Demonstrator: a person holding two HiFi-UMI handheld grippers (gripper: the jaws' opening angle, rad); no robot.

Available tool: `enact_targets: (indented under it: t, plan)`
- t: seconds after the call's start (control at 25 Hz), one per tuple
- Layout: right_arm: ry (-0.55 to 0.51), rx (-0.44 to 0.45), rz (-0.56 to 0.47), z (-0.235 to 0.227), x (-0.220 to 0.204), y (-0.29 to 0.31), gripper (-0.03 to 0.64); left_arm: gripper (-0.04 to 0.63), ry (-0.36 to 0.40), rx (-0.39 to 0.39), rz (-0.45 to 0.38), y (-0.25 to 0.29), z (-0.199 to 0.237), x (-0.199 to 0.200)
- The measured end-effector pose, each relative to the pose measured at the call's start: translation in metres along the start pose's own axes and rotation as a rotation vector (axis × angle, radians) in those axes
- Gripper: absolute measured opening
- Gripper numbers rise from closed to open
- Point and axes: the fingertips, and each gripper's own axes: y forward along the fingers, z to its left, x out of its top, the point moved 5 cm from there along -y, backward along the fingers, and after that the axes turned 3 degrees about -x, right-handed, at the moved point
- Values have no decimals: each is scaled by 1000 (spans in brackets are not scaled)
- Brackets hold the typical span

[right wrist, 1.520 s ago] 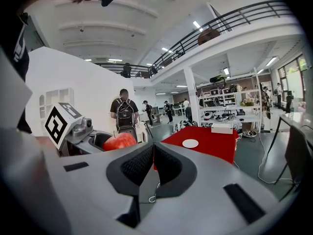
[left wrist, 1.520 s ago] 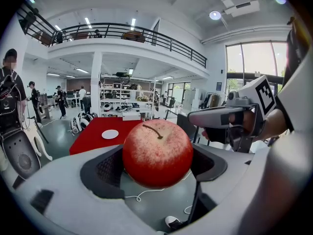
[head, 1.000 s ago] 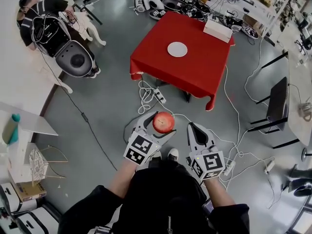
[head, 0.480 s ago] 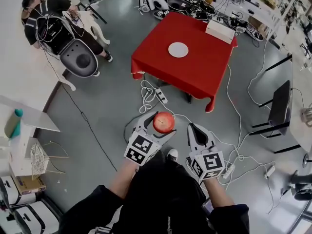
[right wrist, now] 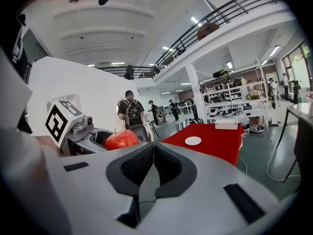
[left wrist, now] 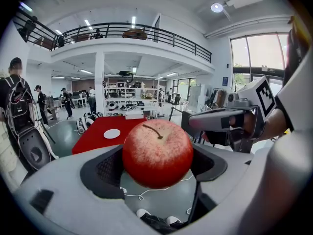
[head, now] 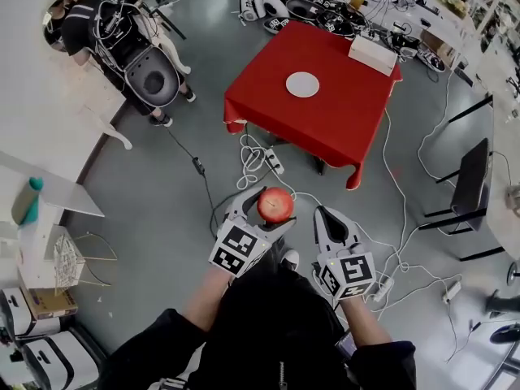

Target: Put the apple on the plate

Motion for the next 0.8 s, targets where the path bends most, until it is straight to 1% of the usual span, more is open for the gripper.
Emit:
enact_targets:
  t: [0.2,0.32,0.4,0.56,0.8]
  plan:
    - [-5,1,8,0,-1,9,11,408,-9,-6,6,4,7,-3]
    - [-10,1,15,-7,0,16,11,408,-14,-4,-19,14,13,0]
    - [-13,0,20,-12,2,23,12,408,-17,-8,-19,22,18,1]
    - [-13,-5,31,-15,6,43,12,408,-31,-22,2,33,37,1]
    - [-14,-23,39,-36,25,89,11,408,-32,-53,9,60,78,19]
